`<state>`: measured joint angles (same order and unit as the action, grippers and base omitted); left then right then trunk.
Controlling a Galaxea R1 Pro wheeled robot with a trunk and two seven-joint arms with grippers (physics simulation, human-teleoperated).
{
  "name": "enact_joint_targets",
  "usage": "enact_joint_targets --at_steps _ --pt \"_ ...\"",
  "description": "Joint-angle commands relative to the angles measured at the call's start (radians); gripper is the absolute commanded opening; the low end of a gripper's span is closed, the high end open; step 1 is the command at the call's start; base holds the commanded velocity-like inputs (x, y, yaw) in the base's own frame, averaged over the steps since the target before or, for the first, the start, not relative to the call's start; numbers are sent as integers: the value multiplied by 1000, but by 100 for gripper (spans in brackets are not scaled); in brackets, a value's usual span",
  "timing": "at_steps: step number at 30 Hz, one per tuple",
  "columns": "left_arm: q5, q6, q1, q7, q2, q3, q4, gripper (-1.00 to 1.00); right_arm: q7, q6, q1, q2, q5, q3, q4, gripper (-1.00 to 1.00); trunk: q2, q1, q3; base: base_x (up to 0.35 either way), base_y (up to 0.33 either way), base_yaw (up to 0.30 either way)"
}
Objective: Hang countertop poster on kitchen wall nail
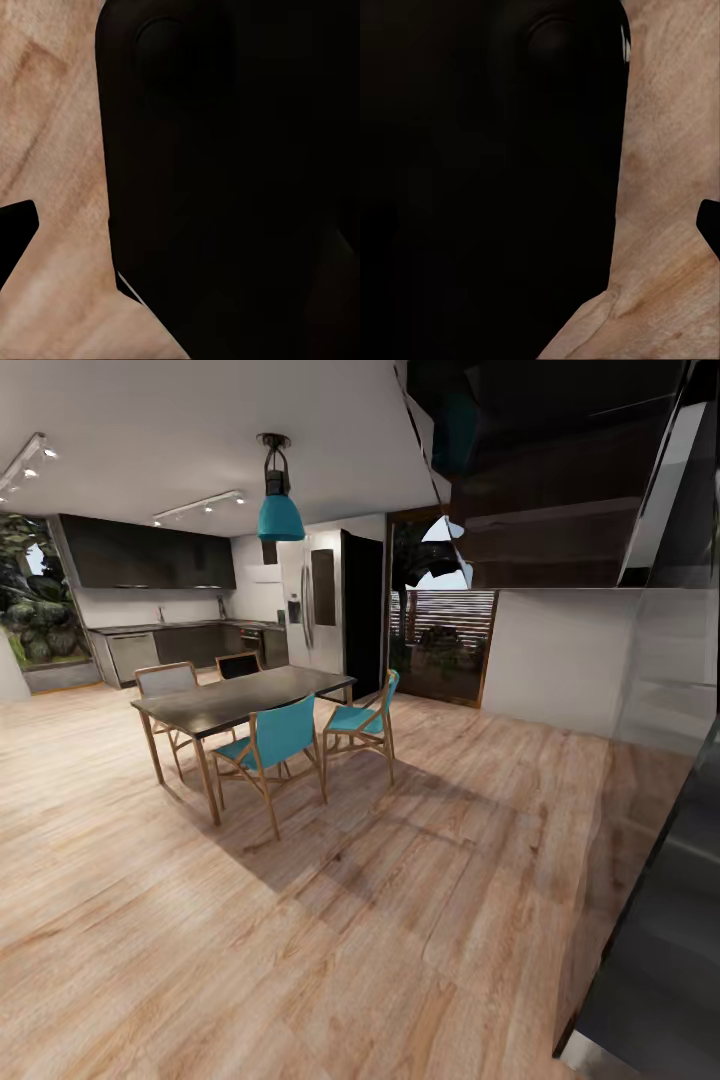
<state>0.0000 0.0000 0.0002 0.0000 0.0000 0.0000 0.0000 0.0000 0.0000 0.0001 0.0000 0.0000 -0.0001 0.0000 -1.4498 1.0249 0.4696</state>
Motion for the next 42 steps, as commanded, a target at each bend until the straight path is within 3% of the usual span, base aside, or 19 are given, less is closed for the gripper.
enact_joint_targets --at_steps 1,25,27,36,37,42 --pt "0 0 0 0 0 0 0 100 0 0 0 0 0 0 0 100 0 0 0 0 0 0" --pt "2 -1 5 -4 -6 1 -7 100 1 -3 -7 -6 -3 1 -3 100 0 0 0 0 0 0" --pt "1 -2 16 0 -11 3 -18 100 -1 -15 -19 -16 -2 -3 -15 100 0 0 0 0 0 0" --pt "-1 -2 58 3 31 7 -68 100 -1 -65 -65 -36 -1 -5 -66 100 0 0 0 0 0 0" --pt "-1 -2 58 2 34 7 -419 100 -1 -176 -66 -36 0 -5 -359 100 0 0 0 0 0 0" --pt "-1 -3 59 1 44 8 -590 100 -2 -182 -67 -44 1 -5 -481 100 0 0 0 0 0 0"
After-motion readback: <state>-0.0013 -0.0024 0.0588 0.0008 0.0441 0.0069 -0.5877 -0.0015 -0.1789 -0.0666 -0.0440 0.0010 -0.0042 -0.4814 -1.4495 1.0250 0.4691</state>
